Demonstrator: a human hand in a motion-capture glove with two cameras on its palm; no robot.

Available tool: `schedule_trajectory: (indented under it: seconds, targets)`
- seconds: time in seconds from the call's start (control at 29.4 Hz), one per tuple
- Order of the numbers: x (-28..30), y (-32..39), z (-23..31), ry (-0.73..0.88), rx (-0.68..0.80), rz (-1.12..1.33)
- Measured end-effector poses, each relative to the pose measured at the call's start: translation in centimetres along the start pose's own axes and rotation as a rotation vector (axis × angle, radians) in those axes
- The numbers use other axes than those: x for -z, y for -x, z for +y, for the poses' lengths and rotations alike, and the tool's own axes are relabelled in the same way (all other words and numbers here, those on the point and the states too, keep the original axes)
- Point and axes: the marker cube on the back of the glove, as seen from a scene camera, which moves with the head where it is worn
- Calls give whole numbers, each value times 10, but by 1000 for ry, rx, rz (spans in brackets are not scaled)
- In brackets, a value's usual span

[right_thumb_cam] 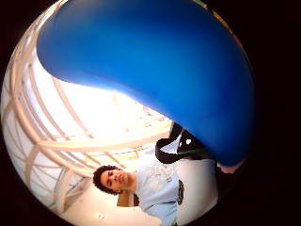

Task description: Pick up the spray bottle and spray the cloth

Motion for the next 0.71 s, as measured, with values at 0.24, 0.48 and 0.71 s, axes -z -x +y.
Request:
schedule_trajectory:
  seconds: [0.24,0.48,0.71]
  targets:
    - [-1,0,0,3,-6,-3]
    - [-3,-3,-1,4,-15,-9]
    - [-8,-5,-1,21,-24,-1]
